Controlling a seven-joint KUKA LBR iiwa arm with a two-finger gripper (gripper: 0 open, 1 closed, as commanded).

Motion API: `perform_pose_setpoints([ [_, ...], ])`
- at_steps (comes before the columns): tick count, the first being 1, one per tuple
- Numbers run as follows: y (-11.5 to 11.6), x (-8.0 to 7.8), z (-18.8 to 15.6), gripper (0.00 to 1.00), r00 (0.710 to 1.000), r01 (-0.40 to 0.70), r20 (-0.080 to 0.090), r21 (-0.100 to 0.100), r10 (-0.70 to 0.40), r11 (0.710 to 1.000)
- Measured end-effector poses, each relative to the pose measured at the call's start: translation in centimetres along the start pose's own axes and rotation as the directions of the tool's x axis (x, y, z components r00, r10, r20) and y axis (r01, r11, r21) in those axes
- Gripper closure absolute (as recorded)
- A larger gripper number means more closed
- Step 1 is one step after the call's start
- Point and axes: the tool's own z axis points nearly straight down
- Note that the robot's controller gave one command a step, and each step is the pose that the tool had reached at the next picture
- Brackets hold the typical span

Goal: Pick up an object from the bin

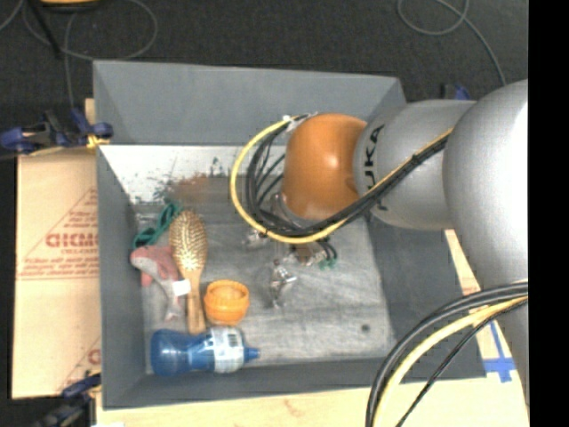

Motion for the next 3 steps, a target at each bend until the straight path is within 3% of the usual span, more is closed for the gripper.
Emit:
perform_pose_setpoints([
  [1, 2.0, -0.5, -2.2, 0.00, 1.000, -0.024, 0.005, -0.003, 0.024, 1.000],
  [2, 5.2, -0.1, -1.3, 0.00, 0.994, -0.106, 0.013, -0.001, 0.106, 0.994],
  [3, 7.0, 0.6, 0.1, 0.00, 0.999, -0.050, 0.005, -0.002, 0.050, 0.999],
])
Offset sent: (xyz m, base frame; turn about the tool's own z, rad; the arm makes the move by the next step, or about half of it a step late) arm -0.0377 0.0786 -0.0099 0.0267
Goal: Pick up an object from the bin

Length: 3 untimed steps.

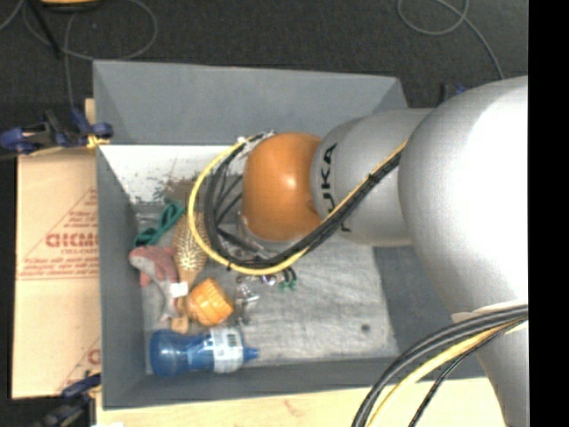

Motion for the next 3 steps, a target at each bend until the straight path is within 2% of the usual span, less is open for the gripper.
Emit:
perform_pose_setpoints([
  [1, -0.7, 1.5, 0.2, 0.00, 0.976, -0.216, 0.002, -0.001, 0.216, 0.976],
  [2, 2.3, 3.3, 0.1, 0.00, 0.996, -0.093, 0.010, 0.015, 0.093, 0.996],
  [3, 5.7, 3.2, 0.5, 1.00, 0.962, -0.273, 0.004, 0.001, 0.273, 0.962],
])
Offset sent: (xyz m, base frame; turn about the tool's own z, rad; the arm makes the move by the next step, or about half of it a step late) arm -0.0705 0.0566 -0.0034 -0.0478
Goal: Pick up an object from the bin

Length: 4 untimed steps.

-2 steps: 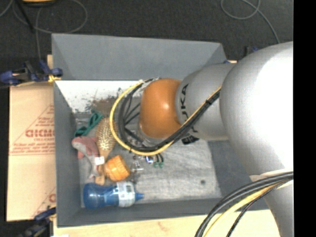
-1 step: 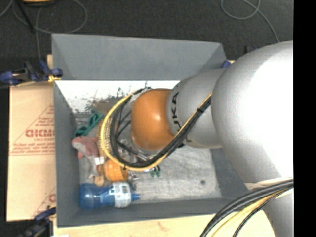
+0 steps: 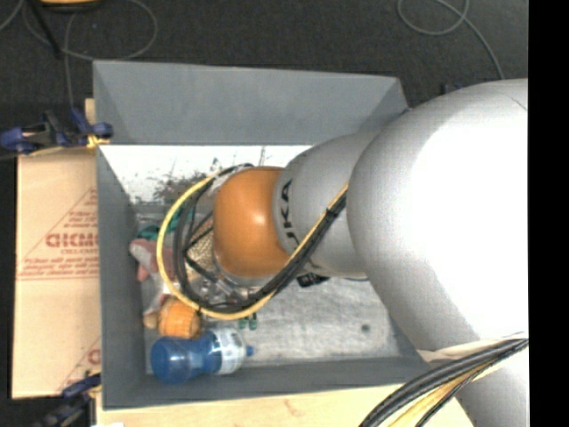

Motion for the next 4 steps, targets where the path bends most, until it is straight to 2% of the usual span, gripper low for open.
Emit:
perform_pose_setpoints([
  [1, 0.0, 0.0, 0.0, 1.00, 1.000, 0.000, 0.000, 0.000, 0.000, 1.000],
  [2, 0.1, 0.5, -0.1, 1.00, 0.998, 0.067, 0.019, 0.000, -0.067, 0.998],
  [3, 0.7, 1.4, -0.2, 1.00, 0.935, 0.354, 0.020, 0.001, -0.354, 0.935],
  [4, 3.2, -0.8, -13.9, 1.00, 0.999, -0.051, 0.003, -0.004, 0.051, 0.999],
])
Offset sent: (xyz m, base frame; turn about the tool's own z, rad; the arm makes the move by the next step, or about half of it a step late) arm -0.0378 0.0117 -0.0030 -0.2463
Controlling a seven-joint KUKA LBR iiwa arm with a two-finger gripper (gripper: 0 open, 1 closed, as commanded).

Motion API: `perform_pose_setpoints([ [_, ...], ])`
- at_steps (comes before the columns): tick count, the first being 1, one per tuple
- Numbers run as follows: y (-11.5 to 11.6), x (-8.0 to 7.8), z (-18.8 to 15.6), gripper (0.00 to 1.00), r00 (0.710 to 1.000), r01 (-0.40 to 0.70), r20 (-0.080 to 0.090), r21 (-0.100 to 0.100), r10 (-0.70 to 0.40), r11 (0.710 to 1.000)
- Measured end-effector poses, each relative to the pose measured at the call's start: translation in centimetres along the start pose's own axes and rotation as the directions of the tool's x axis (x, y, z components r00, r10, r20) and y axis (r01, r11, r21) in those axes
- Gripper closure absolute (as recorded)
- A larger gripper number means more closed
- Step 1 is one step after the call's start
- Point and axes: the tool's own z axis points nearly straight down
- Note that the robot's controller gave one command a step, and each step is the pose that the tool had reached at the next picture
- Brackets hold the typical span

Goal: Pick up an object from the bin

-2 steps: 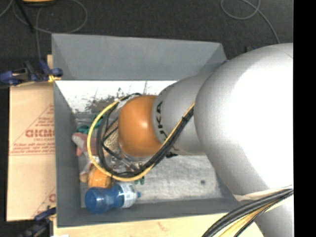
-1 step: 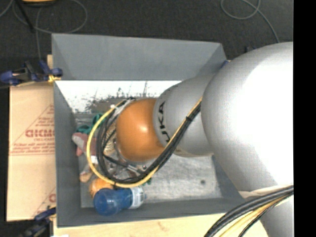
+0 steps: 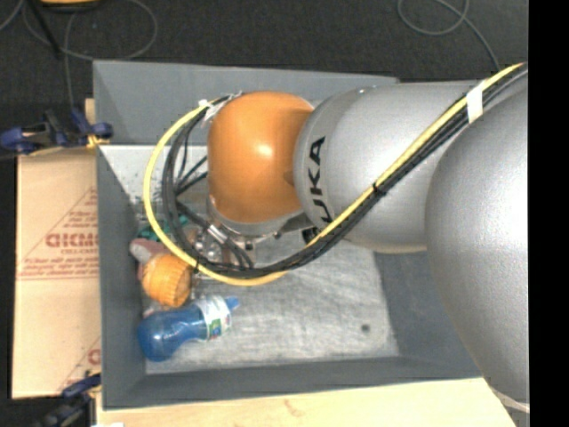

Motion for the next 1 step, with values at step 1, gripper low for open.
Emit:
perform_pose_setpoints([
  [1, -0.05, 0.03, 0.15, 1.00, 1.000, 0.000, -0.001, 0.001, 0.000, 1.000],
])
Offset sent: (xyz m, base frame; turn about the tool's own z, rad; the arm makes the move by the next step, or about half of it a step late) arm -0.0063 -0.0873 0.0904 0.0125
